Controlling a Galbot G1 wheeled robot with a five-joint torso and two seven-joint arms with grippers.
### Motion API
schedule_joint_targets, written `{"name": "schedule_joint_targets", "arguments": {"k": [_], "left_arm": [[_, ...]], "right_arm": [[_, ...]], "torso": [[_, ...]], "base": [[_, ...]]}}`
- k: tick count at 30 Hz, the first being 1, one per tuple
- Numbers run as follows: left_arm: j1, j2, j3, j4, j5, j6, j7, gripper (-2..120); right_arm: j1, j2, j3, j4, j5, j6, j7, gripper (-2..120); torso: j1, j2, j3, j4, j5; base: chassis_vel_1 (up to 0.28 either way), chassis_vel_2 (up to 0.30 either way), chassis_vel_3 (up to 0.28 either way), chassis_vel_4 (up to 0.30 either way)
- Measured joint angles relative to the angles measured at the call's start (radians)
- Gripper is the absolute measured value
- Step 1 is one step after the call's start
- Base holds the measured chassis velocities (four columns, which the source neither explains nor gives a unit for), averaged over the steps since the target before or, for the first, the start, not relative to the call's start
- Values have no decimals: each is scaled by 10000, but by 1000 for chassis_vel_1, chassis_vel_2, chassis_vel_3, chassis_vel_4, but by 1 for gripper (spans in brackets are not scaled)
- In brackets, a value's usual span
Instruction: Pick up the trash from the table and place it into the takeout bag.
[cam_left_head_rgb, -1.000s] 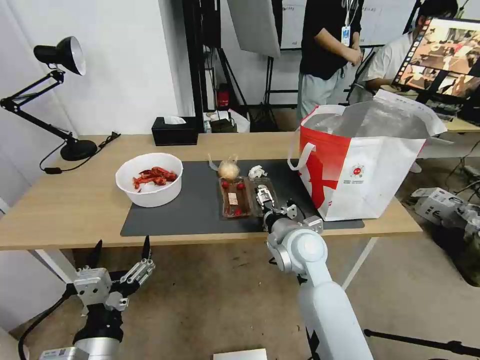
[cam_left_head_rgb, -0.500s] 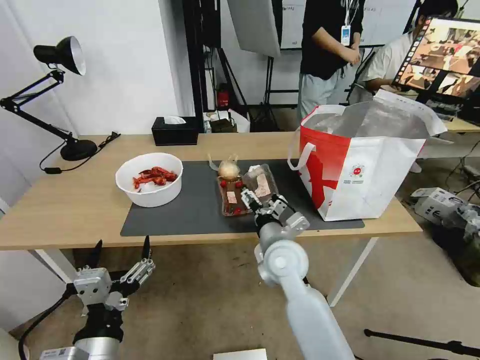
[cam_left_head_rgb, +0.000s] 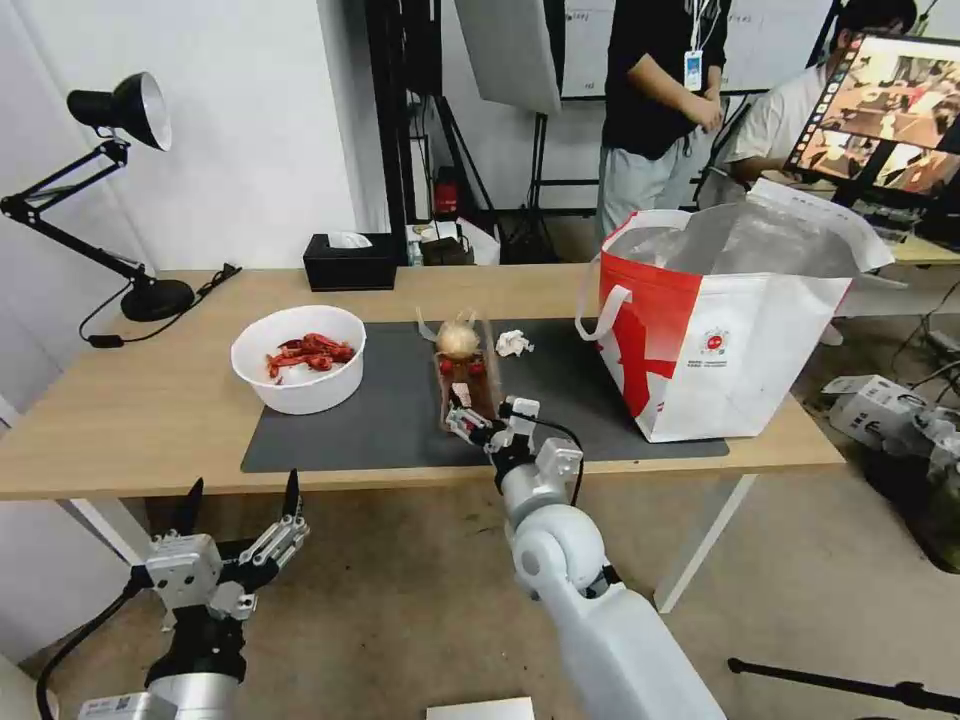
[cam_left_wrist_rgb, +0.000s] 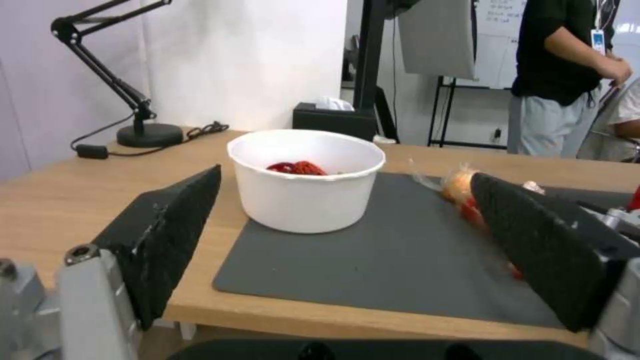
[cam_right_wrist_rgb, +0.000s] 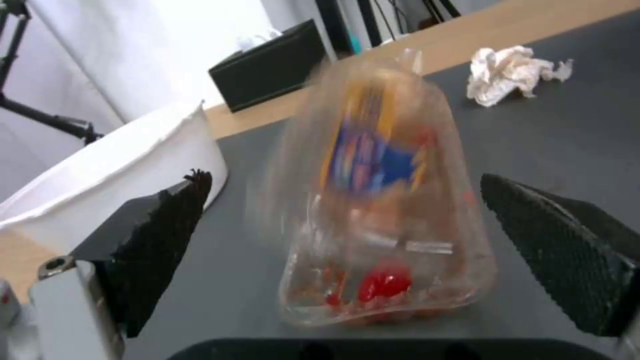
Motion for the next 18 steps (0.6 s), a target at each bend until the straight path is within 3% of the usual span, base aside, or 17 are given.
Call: {"name": "schedule_joint_targets", "arguments": {"k": [13, 18], "left_arm": [[-153, 23, 107, 0, -349, 160, -19, 100], [-310, 96, 265, 0, -782, 400, -35, 100]], "right_arm": [[431, -1236, 310, 877, 815, -56, -248, 100], [1769, -2002, 46, -22, 1552, -52, -319, 84]], "torso": [[-1, 1, 0, -2, 2], [1, 0, 0, 0, 1]], "base": [[0, 0, 0, 0], [0, 0, 0, 0]]}}
